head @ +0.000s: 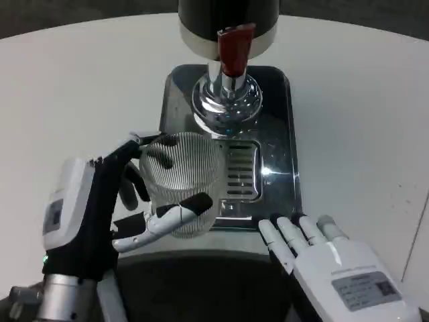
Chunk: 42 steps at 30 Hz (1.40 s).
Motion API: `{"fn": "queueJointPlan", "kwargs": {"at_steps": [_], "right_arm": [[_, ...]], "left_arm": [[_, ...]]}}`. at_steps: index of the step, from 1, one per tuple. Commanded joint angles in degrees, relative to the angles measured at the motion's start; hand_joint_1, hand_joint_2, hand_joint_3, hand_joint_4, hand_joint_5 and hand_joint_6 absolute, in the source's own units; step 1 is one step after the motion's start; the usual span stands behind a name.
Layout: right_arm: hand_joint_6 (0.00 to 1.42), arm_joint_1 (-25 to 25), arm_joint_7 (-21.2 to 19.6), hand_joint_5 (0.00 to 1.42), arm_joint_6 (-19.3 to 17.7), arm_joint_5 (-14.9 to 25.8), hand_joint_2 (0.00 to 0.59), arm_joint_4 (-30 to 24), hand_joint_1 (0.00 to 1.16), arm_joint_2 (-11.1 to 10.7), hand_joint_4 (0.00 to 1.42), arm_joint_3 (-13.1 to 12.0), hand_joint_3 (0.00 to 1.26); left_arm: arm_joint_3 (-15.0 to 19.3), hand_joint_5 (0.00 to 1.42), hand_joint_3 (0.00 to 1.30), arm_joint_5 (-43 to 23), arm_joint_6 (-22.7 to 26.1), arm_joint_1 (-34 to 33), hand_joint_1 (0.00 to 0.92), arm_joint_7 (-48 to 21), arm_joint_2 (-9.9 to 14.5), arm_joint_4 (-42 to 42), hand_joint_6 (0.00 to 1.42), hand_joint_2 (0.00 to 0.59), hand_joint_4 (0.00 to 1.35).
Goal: Grasp the cup under the faucet to collect the drink, then remove the cup.
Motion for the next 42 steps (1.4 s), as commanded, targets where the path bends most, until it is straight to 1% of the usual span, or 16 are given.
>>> {"fn": "queueJointPlan", "kwargs": {"at_steps": [1, 6, 15, 22, 24, 30, 35, 39, 41, 42], "right_arm": [[0.00, 2.53, -0.72, 0.00, -0.40, -0.87, 0.284, -1.59, 0.75, 0.95, 0.00, -0.25, 0.00], [0.00, 4.09, -1.33, 0.00, -0.70, -1.16, 0.283, -2.04, 0.75, 1.61, 0.00, -0.19, 0.00], [0.00, 7.95, -2.81, 0.00, -1.33, -0.62, 0.283, -3.73, 0.75, 2.04, 0.00, -0.60, 0.00], [0.00, 10.18, -3.52, 0.00, -1.76, 0.55, 0.283, -4.62, 0.75, 2.10, 0.00, -1.42, 0.00], [0.00, 10.58, -3.63, 0.00, -1.89, 1.22, 0.283, -4.84, 0.75, 2.08, 0.00, -2.05, 0.00], [0.00, 11.20, -3.77, 0.00, -2.28, 3.05, 0.290, -5.00, 0.76, 1.90, 0.00, -3.81, 0.00], [0.00, 11.39, -3.91, 0.00, -2.60, 4.46, 0.293, -4.82, 0.76, 1.78, 0.00, -4.95, 0.00], [0.00, 11.30, -4.06, 0.00, -2.70, 5.52, 0.294, -4.58, 0.76, 1.63, 0.00, -5.76, 0.00], [0.00, 11.25, -4.18, 0.00, -2.79, 6.06, 0.294, -4.49, 0.76, 1.62, 0.00, -6.16, 0.00], [0.00, 11.24, -4.25, 0.00, -2.85, 6.33, 0.294, -4.46, 0.76, 1.62, 0.00, -6.35, 0.00]], "left_arm": [[-0.84, 0.95, 0.99, 2.04, -1.85, -5.81, 0.518, 4.32, 1.79, 7.01, 1.09, 0.222, 1.14], [-2.28, 0.96, 1.00, 3.41, -2.45, -10.29, 0.517, 7.60, 2.98, 13.91, 1.09, 0.221, 1.14], [-5.82, 0.97, 1.00, 5.70, -1.78, -19.80, 0.511, 14.79, 3.27, 27.15, 1.09, 0.218, 1.14], [-9.53, 1.00, 1.01, 7.24, -0.54, -28.44, 0.498, 21.78, 2.09, 37.23, 1.11, 0.223, 1.14], [-10.54, 1.01, 1.01, 7.57, 0.05, -30.60, 0.497, 23.57, 1.10, 39.58, 1.11, 0.223, 1.14], [-13.10, 1.02, 1.01, 8.02, 0.40, -34.07, 0.496, 26.61, -0.53, 43.72, 1.11, 0.223, 1.14], [-14.60, 1.02, 1.01, 7.71, 0.37, -35.07, 0.496, 27.41, -1.33, 45.18, 1.12, 0.223, 1.14], [-15.70, 1.02, 1.01, 7.82, 0.25, -35.27, 0.496, 27.73, -1.43, 45.15, 1.14, 0.223, 1.13], [-16.09, 1.02, 0.98, 7.88, 0.35, -35.34, 0.496, 27.89, -1.36, 45.20, 1.17, 0.223, 1.11], [-16.23, 1.01, 0.94, 7.89, 0.41, -35.35, 0.492, 27.96, -1.29, 45.21, 1.18, 0.220, 1.08]]}}
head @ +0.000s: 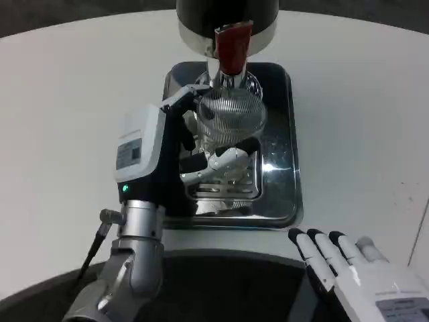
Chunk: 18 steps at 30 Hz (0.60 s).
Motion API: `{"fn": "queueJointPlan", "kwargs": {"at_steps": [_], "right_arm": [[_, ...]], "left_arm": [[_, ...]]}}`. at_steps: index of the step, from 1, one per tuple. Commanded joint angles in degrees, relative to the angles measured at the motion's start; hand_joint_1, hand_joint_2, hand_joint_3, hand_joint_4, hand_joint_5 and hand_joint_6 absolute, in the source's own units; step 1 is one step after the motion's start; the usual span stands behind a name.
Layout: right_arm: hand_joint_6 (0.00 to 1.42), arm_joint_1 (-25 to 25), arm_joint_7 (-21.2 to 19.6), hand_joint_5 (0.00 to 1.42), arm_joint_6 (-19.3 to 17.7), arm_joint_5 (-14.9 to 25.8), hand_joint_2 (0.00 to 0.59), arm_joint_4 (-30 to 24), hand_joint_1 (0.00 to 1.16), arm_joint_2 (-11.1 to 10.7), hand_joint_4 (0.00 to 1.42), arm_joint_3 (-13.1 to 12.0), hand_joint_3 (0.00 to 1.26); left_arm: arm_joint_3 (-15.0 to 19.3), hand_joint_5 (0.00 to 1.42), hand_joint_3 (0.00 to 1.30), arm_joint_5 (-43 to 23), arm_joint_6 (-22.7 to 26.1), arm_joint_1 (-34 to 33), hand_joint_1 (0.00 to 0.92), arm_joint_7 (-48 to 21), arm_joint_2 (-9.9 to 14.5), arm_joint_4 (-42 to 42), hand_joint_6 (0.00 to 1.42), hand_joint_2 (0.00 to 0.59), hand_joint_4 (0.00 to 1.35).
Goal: Grasp the cup under the faucet to collect the drink, then remove the cup.
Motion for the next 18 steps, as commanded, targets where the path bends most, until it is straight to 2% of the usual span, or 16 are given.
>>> {"fn": "queueJointPlan", "kwargs": {"at_steps": [1, 7, 14, 18], "right_arm": [[0.00, 0.77, -1.02, 0.00, -0.65, 1.47, 0.295, -0.13, 0.76, -0.12, 0.00, -0.80, 0.00], [0.00, 0.84, -1.62, 0.00, -0.74, 2.76, 0.295, 0.32, 0.76, -0.07, 0.00, -1.31, 0.00], [0.00, 1.12, -2.27, 0.00, -0.78, 3.25, 0.295, 0.63, 0.76, -0.01, 0.00, -1.31, 0.00], [0.00, 1.50, -2.72, 0.00, -0.68, 3.33, 0.295, 0.73, 0.76, 0.12, 0.00, -1.28, 0.00]], "left_arm": [[-0.84, 1.00, 0.90, 0.14, -0.22, -1.26, 0.484, 1.92, 0.16, 0.16, 1.20, 0.214, 1.02], [-1.20, 0.93, 0.74, 0.01, 0.18, -0.83, 0.433, 1.92, 0.98, 0.17, 1.24, 0.164, 0.76], [-1.47, 0.83, 0.57, -0.05, 0.58, -0.39, 0.365, 1.66, 1.64, -0.16, 1.25, 0.093, 0.56], [-1.51, 0.71, 0.42, -0.29, 0.47, -0.16, 0.293, 1.00, 2.04, -0.14, 1.14, 0.050, 0.40]]}}
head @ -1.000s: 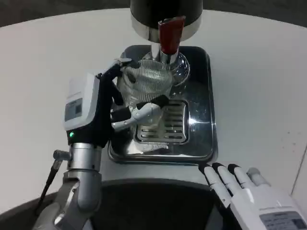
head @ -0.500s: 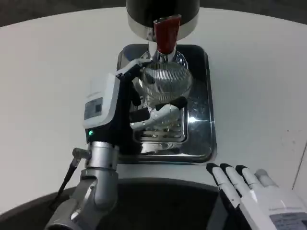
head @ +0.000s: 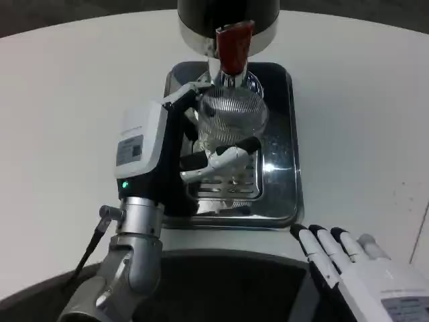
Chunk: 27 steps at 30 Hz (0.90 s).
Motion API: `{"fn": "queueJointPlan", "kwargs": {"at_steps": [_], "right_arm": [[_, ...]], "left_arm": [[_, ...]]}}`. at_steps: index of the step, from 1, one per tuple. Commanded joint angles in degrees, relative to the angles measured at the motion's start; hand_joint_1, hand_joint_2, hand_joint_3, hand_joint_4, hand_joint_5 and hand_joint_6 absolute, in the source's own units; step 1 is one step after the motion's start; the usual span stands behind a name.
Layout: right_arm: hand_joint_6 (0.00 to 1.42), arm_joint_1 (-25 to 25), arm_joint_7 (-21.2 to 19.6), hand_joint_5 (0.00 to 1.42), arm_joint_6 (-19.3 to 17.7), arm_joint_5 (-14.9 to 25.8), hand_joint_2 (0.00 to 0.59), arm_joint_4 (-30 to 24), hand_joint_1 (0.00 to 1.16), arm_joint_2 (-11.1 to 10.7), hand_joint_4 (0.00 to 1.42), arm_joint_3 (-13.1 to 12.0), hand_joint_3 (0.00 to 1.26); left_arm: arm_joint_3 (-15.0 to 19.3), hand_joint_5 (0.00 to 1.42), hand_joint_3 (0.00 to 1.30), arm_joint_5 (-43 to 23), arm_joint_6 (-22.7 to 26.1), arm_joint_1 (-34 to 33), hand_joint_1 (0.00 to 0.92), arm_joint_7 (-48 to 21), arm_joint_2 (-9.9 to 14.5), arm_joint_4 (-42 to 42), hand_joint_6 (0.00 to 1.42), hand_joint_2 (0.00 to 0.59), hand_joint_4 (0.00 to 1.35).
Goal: Grasp the cup under the faucet to collect the drink, then remove the cup.
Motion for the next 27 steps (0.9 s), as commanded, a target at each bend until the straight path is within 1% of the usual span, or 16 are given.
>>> {"fn": "queueJointPlan", "kwargs": {"at_steps": [1, 4, 6, 8, 15, 18, 24, 27], "right_arm": [[0.00, 1.39, -1.37, 0.00, -0.38, 0.48, 0.295, 0.45, 0.76, 0.11, 0.00, -0.10, 0.00], [0.00, 1.57, -1.70, 0.00, -0.37, 0.69, 0.295, 0.54, 0.76, 0.10, 0.00, -0.14, 0.00], [0.00, 1.66, -1.91, 0.00, -0.35, 0.81, 0.295, 0.60, 0.76, 0.12, 0.00, -0.16, 0.00], [0.00, 1.90, -2.21, 0.00, -0.32, 0.99, 0.295, 0.67, 0.76, 0.15, 0.00, -0.16, 0.00], [0.00, 2.34, -2.80, 0.00, -0.30, 1.47, 0.295, 0.82, 0.76, 0.03, 0.00, -0.21, 0.00], [0.00, 2.30, -2.92, 0.00, -0.33, 1.65, 0.295, 0.85, 0.76, -0.05, 0.00, -0.29, 0.00], [0.00, 1.81, -2.83, 0.00, -0.35, 1.73, 0.295, 1.13, 0.76, -0.08, 0.00, -0.39, 0.00], [0.00, 1.36, -2.78, 0.00, -0.38, 1.71, 0.295, 1.40, 0.76, -0.12, 0.00, -0.37, 0.00]], "left_arm": [[-0.18, 0.68, 0.38, -0.35, -0.28, 0.49, 0.274, 0.68, 1.01, -0.11, 1.10, 0.042, 0.36], [-0.21, 0.57, 0.29, -1.00, -1.03, 0.66, 0.225, -0.49, 1.51, 0.31, 0.93, 0.015, 0.25], [-0.38, 0.51, 0.26, -1.33, -1.57, 0.83, 0.188, -1.08, 1.83, 0.34, 0.85, 0.001, 0.21], [-0.51, 0.48, 0.24, -1.61, -1.98, 0.98, 0.162, -1.37, 2.05, 0.32, 0.82, 0.000, 0.19], [-0.79, 0.48, 0.24, -2.13, -2.44, 1.17, 0.145, -1.37, 2.45, 0.11, 0.80, 0.000, 0.18], [-0.58, 0.50, 0.26, -2.57, -2.79, 1.50, 0.140, -1.66, 2.60, -0.37, 0.81, 0.000, 0.21], [0.68, 0.53, 0.29, -3.76, -3.37, 3.92, 0.128, -2.62, 3.87, -4.05, 0.81, 0.000, 0.26], [1.61, 0.55, 0.31, -4.26, -3.45, 5.75, 0.127, -3.12, 4.94, -6.85, 0.81, 0.000, 0.30]]}}
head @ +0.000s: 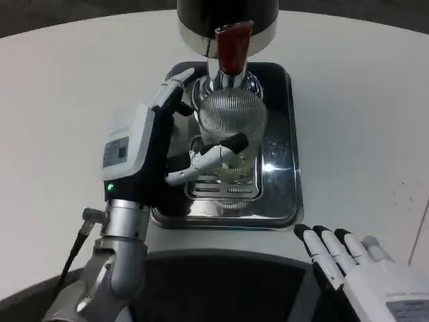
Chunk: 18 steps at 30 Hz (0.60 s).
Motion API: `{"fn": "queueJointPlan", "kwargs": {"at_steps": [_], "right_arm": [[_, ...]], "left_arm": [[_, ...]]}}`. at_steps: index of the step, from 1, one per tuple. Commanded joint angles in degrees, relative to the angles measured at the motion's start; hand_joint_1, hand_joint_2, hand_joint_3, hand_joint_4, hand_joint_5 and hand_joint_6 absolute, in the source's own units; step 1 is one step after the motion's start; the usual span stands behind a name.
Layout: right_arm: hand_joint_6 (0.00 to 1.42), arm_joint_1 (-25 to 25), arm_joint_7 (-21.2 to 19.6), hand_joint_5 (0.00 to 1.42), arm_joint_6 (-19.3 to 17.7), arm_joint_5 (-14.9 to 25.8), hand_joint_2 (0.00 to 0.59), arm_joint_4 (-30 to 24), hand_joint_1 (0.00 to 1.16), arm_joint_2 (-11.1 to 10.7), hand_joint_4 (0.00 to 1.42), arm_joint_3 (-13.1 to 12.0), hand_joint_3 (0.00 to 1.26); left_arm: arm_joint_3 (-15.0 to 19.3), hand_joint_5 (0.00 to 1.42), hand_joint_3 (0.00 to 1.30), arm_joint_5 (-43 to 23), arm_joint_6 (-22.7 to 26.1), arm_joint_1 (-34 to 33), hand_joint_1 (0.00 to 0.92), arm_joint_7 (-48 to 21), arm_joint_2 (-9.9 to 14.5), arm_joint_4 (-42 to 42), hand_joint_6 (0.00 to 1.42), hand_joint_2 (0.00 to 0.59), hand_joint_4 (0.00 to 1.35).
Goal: Grasp the cup under the faucet to collect the drink, then remove the cup.
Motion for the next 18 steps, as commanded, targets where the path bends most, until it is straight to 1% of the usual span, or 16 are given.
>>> {"fn": "queueJointPlan", "kwargs": {"at_steps": [1, 6, 10, 13, 15, 18], "right_arm": [[0.00, 0.04, -0.59, 0.00, -0.38, 0.37, 0.295, 0.93, 0.76, -0.11, 0.00, 0.03, 0.00], [0.00, -0.66, -0.31, 0.00, -0.39, 0.19, 0.295, 1.21, 0.76, -0.08, 0.00, 0.22, 0.00], [0.00, -1.54, 0.22, 0.00, -0.28, -0.07, 0.295, 1.52, 0.76, 0.01, 0.00, 0.49, 0.00], [0.00, -2.12, 0.54, 0.00, -0.19, -0.30, 0.295, 1.73, 0.76, 0.08, 0.00, 0.69, 0.00], [0.00, -2.59, 0.80, 0.00, -0.15, -0.55, 0.295, 1.94, 0.76, 0.15, 0.00, 0.91, 0.00], [0.00, -3.06, 1.08, 0.00, 0.01, -0.86, 0.295, 2.07, 0.76, 0.27, 0.00, 1.17, 0.00]], "left_arm": [[1.67, 0.55, 0.32, -1.39, -0.76, 3.53, 0.127, -0.92, 1.83, -4.17, 0.82, 0.000, 0.31], [4.10, 0.59, 0.37, -2.73, -0.74, 6.07, 0.127, -2.26, 3.89, -8.89, 0.82, 0.000, 0.35], [7.40, 0.60, 0.39, -4.38, -1.12, 8.70, 0.117, -3.83, 6.02, -13.87, 0.79, 0.000, 0.38], [9.52, 0.57, 0.40, -6.43, -1.86, 10.13, 0.115, -6.37, 7.39, -17.18, 0.66, 0.000, 0.38], [10.41, 0.52, 0.40, -8.39, -3.47, 10.60, 0.108, -9.55, 8.92, -18.72, 0.53, 0.000, 0.37], [11.71, 0.48, 0.40, -11.60, -5.47, 11.06, 0.092, -14.07, 10.44, -19.90, 0.43, 0.000, 0.33]]}}
